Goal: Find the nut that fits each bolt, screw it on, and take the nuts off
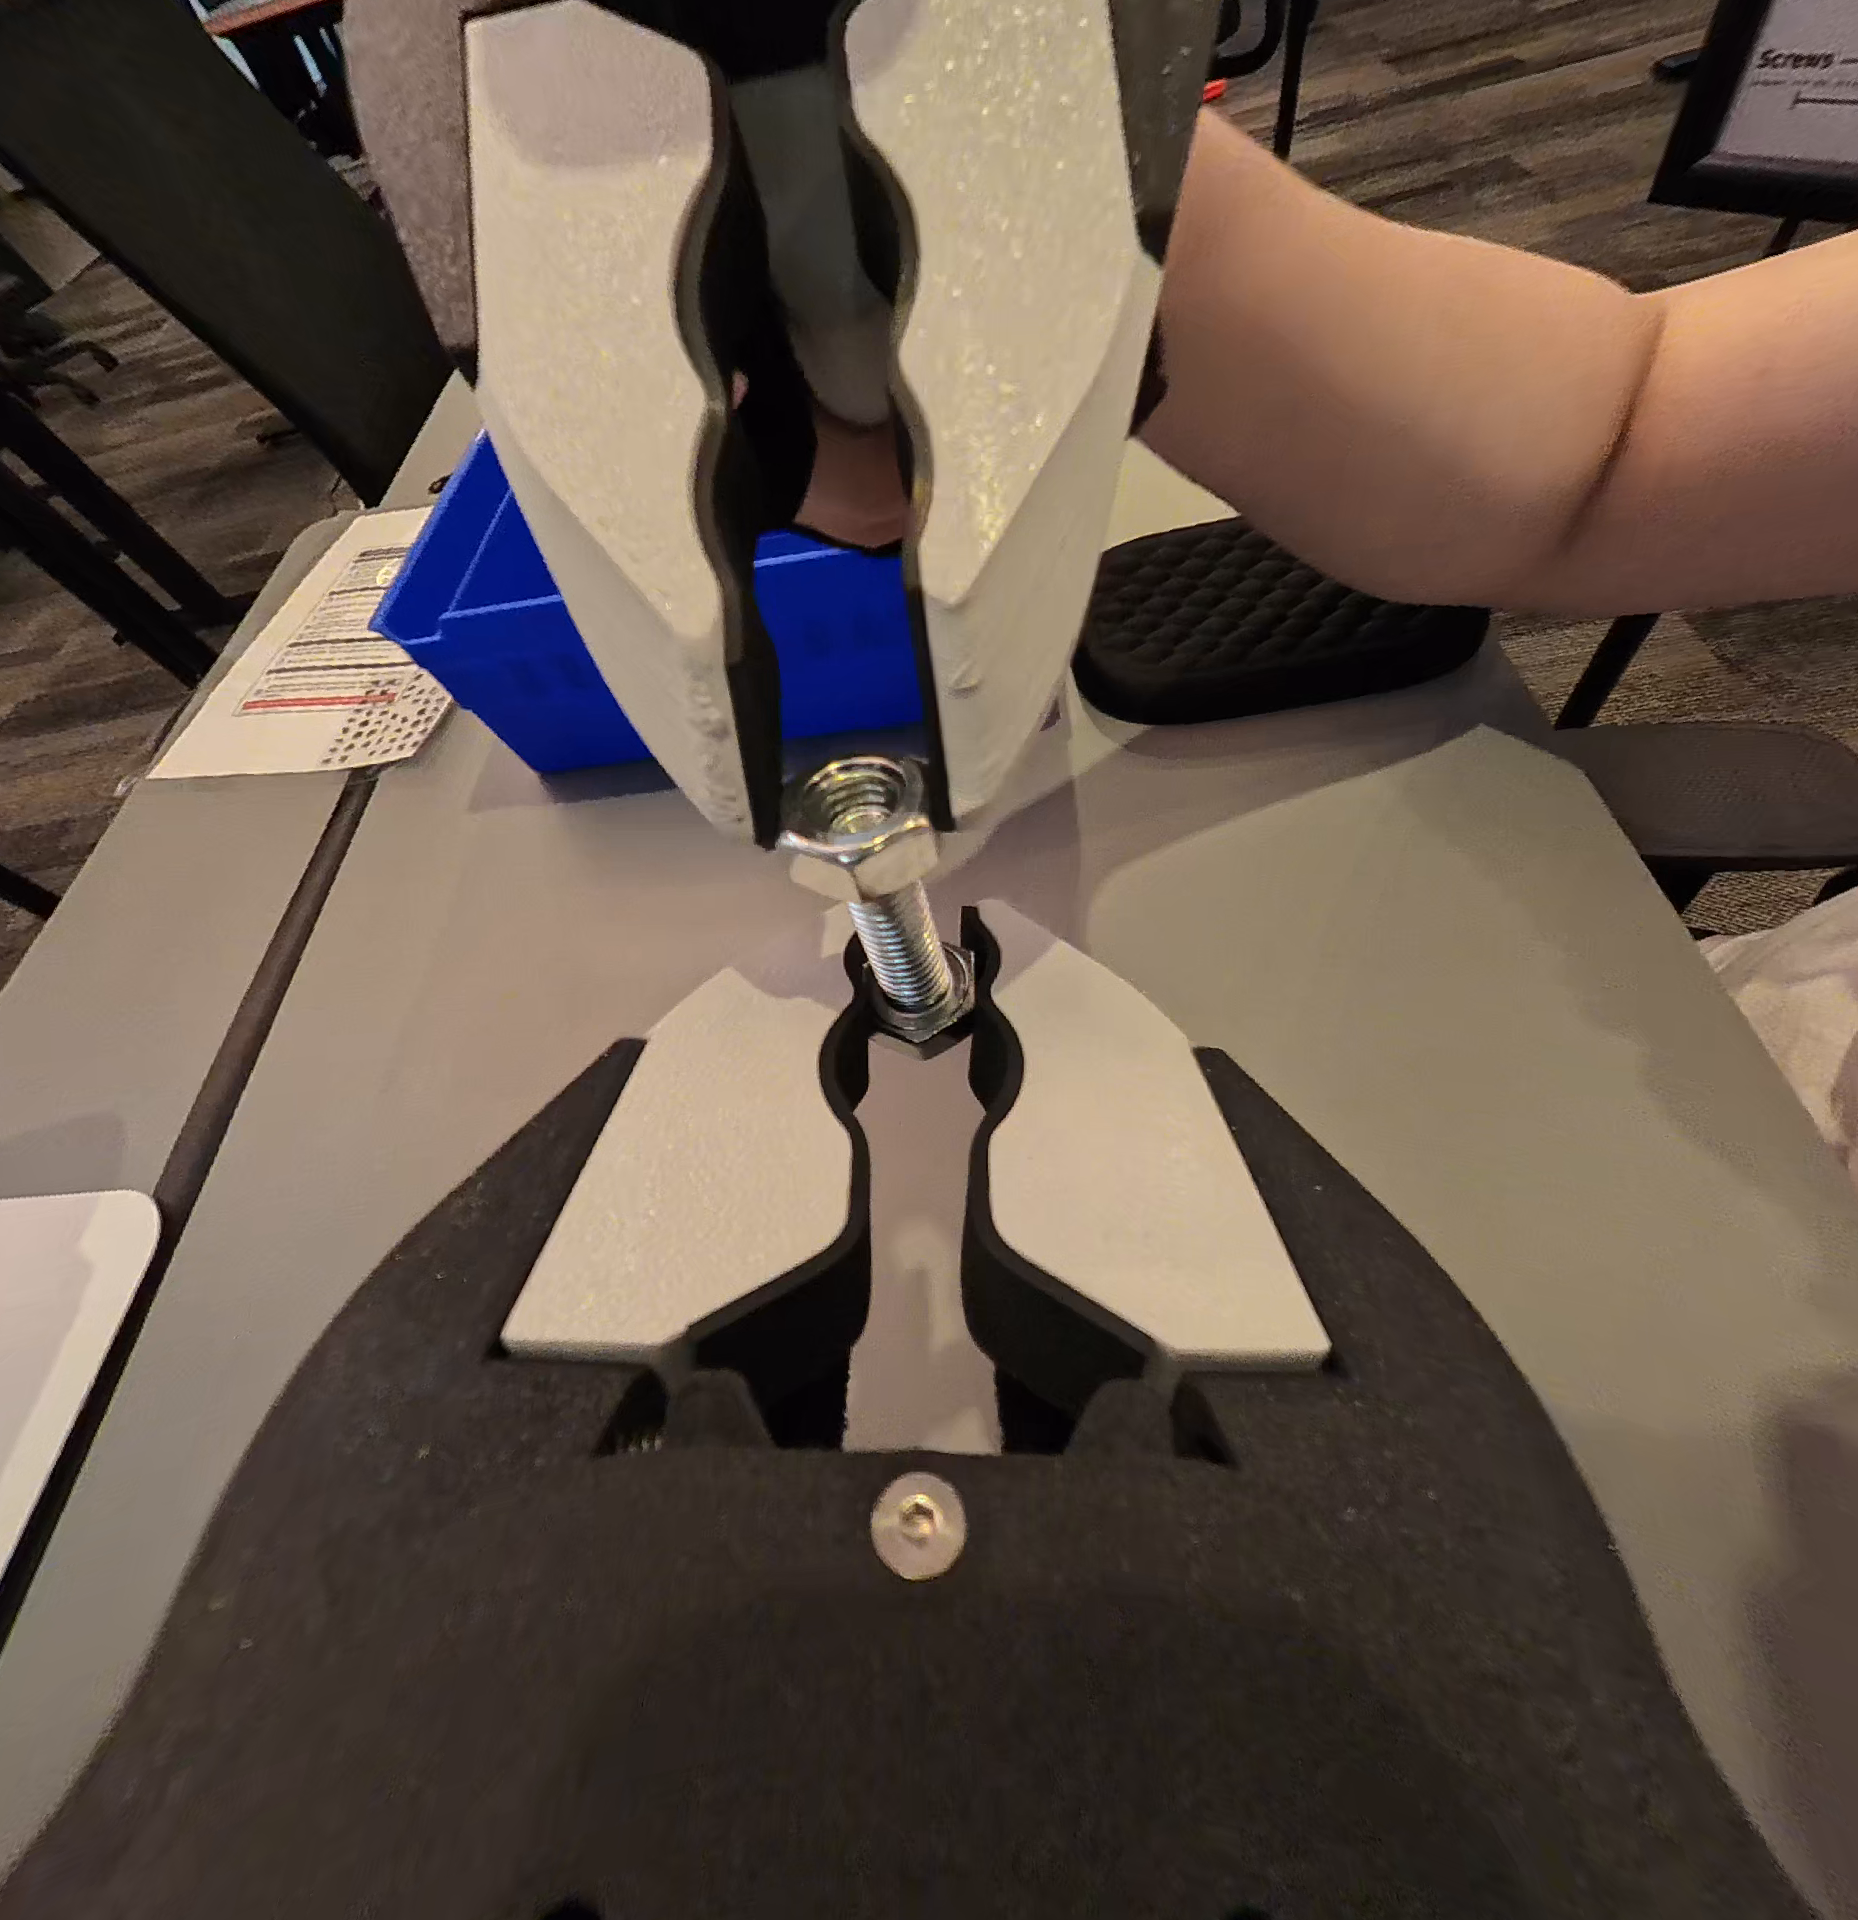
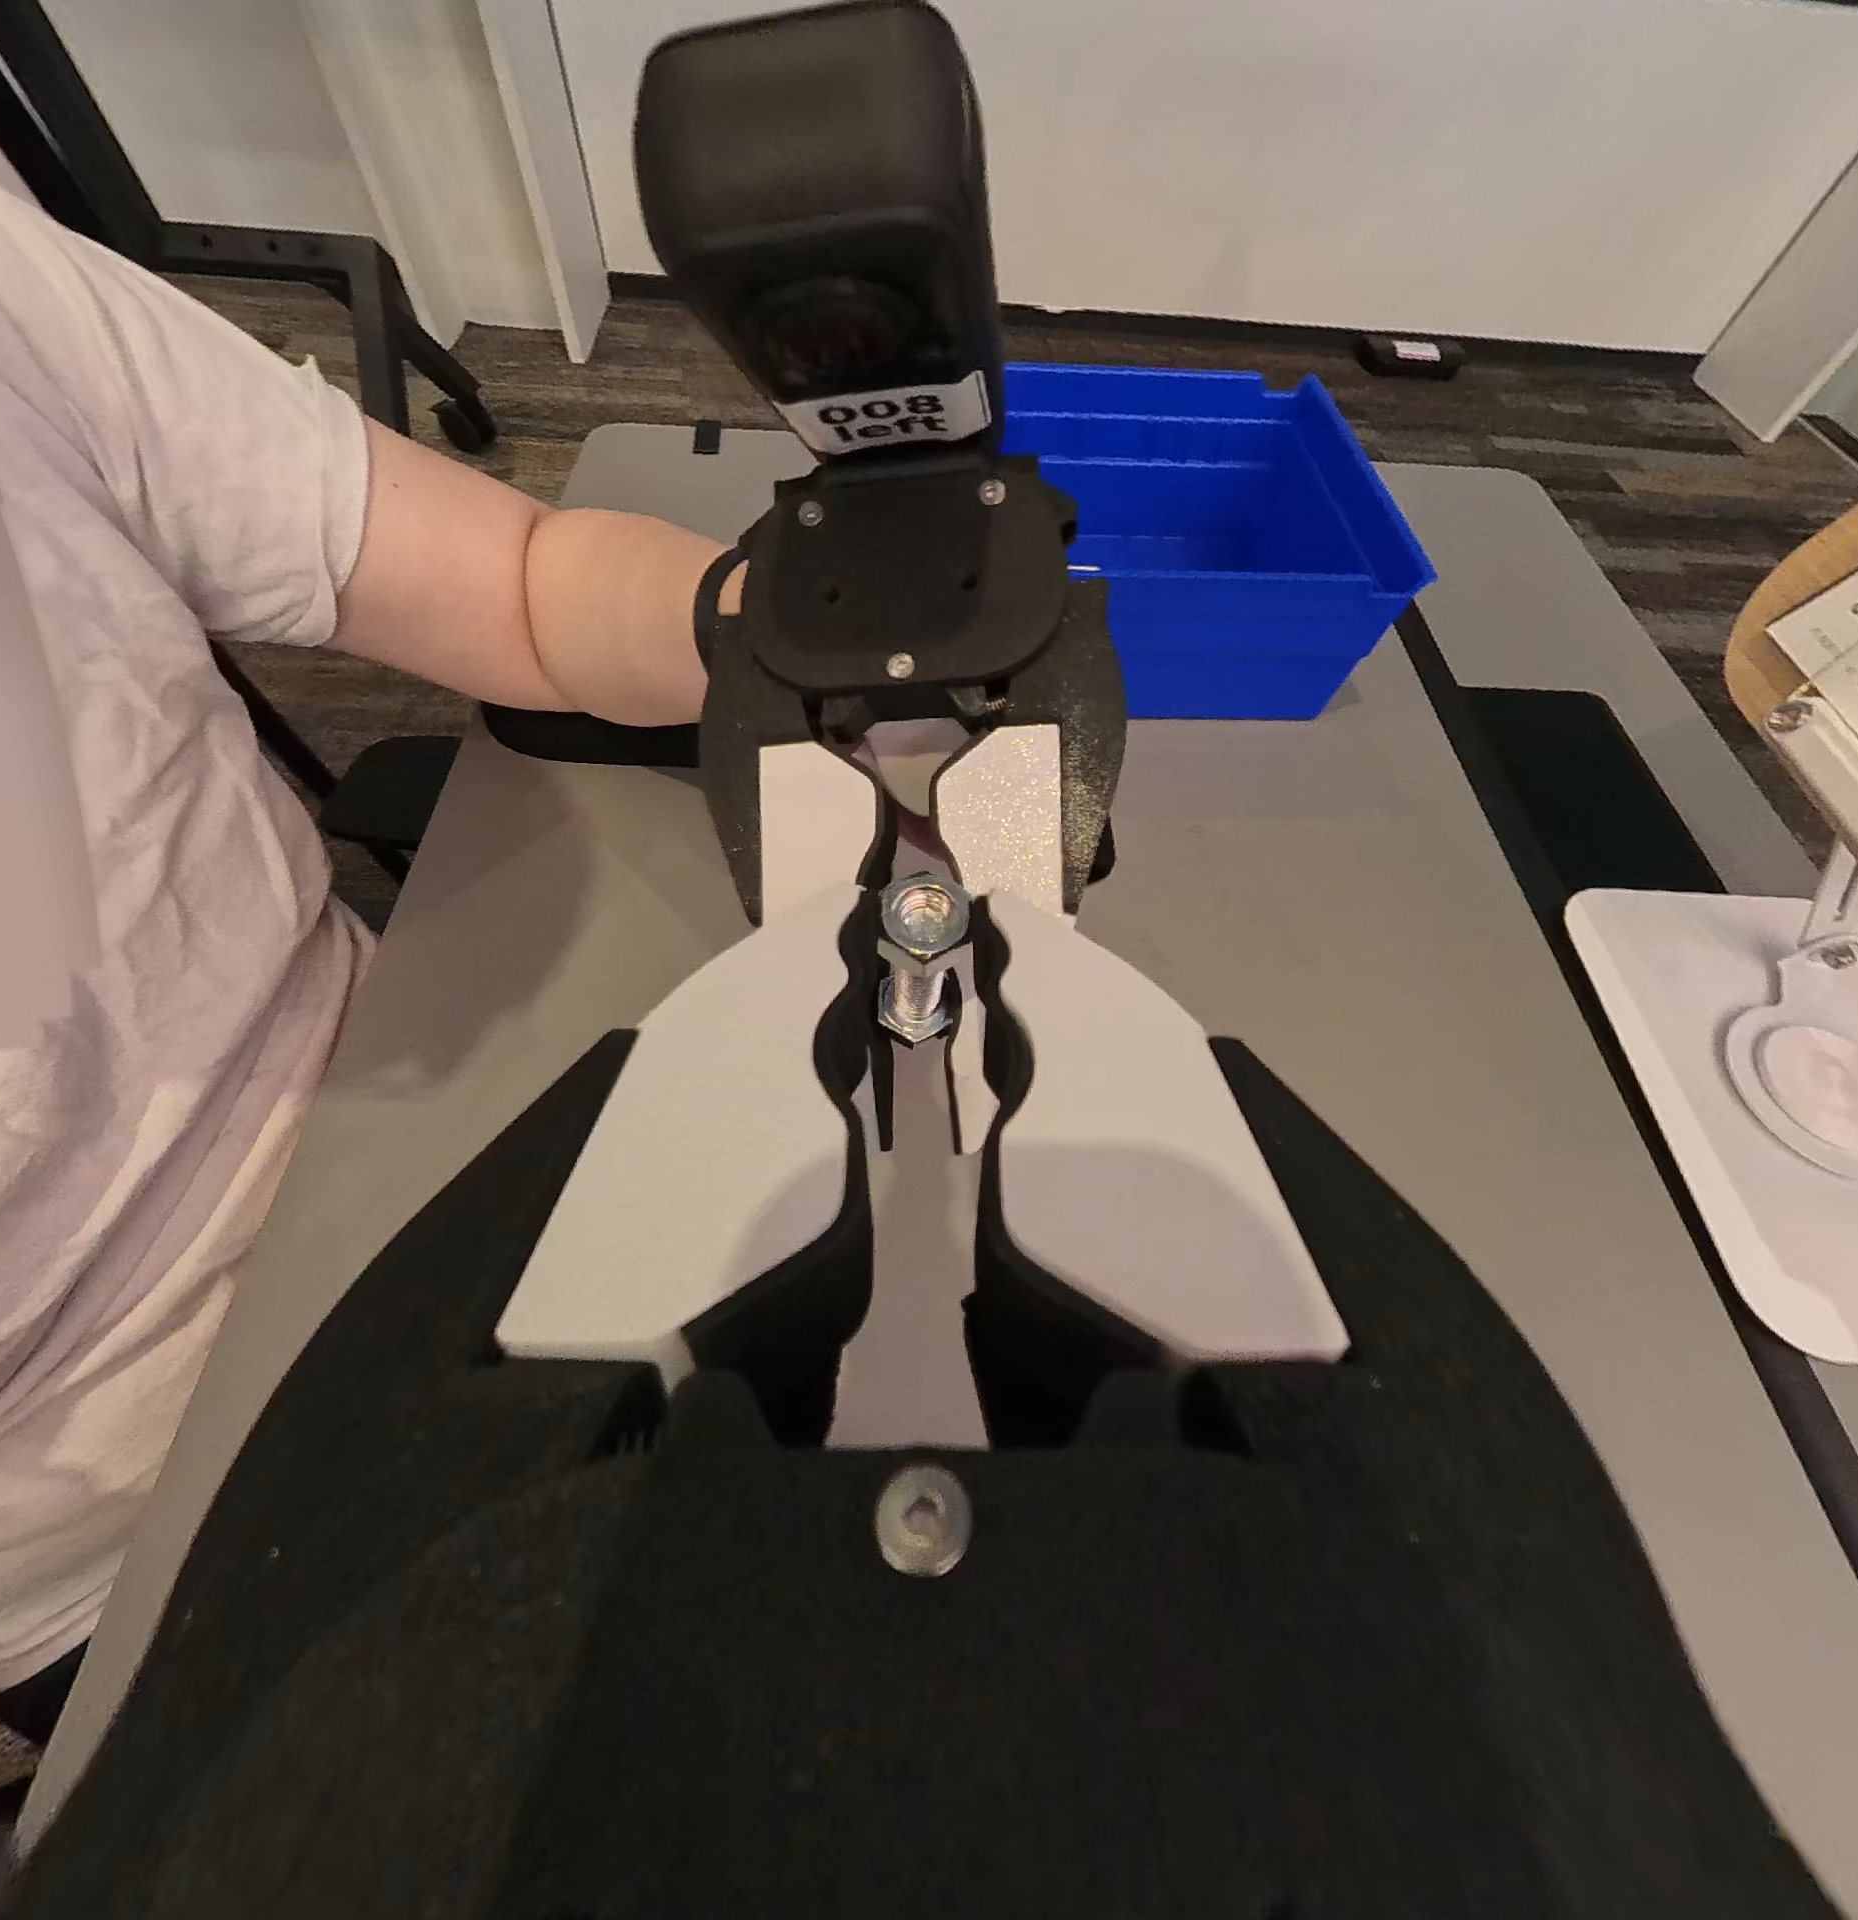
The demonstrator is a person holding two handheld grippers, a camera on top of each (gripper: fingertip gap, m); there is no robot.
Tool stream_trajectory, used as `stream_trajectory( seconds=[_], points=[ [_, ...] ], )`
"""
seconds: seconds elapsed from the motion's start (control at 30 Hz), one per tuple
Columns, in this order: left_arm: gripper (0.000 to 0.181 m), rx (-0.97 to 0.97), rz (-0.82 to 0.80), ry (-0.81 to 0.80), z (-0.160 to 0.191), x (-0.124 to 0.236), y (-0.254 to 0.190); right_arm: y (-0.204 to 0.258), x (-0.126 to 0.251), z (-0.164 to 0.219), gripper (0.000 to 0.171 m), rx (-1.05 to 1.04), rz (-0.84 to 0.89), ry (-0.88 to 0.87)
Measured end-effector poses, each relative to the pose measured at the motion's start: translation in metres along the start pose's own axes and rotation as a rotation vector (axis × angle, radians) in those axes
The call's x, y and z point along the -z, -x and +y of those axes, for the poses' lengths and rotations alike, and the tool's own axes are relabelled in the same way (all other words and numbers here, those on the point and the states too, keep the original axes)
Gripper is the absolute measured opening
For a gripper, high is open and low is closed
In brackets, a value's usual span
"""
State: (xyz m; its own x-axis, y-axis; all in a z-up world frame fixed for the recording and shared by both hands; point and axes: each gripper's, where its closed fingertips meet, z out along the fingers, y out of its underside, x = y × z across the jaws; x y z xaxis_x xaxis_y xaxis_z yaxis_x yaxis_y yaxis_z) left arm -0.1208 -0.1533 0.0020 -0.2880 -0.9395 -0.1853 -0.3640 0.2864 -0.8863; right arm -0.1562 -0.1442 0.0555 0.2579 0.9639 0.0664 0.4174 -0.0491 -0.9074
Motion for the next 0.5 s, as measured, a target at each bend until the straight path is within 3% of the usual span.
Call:
stream_trajectory(
  seconds=[0.5],
  points=[
    [0.014, 0.096, -0.218, 0.101, 0.016, 0.003, 0.033, -0.03, -0.006, 0.005, 0.017, -0.32, 0.313, -0.104]
  ],
)
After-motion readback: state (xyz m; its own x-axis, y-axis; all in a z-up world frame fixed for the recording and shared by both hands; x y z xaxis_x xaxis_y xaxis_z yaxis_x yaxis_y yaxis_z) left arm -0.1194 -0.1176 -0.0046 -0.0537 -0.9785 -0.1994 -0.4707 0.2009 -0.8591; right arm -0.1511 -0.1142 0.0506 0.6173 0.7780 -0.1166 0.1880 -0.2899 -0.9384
